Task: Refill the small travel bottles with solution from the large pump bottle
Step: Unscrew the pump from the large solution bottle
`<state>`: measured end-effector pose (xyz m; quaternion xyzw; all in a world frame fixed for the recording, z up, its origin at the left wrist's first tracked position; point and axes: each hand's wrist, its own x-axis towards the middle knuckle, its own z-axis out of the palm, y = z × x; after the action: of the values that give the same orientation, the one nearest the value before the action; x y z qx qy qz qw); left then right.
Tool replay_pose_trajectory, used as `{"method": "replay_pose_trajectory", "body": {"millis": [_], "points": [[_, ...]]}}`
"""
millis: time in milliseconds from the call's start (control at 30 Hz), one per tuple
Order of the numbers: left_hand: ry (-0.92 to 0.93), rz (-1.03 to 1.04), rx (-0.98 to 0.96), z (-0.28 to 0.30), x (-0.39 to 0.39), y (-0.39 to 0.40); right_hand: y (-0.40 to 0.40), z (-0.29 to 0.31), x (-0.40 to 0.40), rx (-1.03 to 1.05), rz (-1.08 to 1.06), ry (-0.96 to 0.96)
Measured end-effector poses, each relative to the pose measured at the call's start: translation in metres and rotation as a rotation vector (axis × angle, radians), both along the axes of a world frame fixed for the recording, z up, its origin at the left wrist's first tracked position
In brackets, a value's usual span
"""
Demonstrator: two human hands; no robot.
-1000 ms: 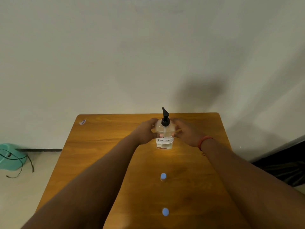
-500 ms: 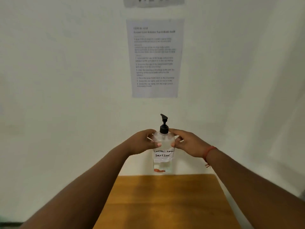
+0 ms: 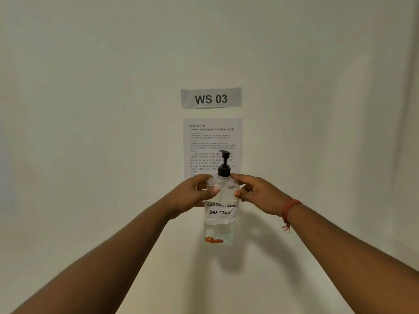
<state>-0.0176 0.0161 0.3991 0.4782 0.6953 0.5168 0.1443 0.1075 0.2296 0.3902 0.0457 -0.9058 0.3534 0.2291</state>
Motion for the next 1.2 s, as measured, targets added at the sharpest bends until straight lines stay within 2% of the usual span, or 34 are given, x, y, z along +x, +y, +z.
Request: {"method": "replay_pose_trajectory", "body": {"millis": [300,433,533,800,1200], "points": [[-0.068,0.002,0.139,0.028,0.014,0.003,0.001,0.049,0.011,-0.021,0.008,0.034],[-0.066,0.012,0.153,0.029,0.02,0.006,-0.001,0.063,0.012,-0.133,-0.042,0.208],[-0.05,0.021,0.155,0.03,0.023,0.009,-0.01,0.073,0.007,-0.141,-0.103,0.301],[-0.038,0.032,0.171,0.03,0.03,0.011,-0.035,0.073,-0.006,-0.101,-0.222,0.355],[-0.041,0.014,0.179,0.03,0.034,0.004,-0.045,0.075,0.004,-0.086,-0.17,0.363]]}}
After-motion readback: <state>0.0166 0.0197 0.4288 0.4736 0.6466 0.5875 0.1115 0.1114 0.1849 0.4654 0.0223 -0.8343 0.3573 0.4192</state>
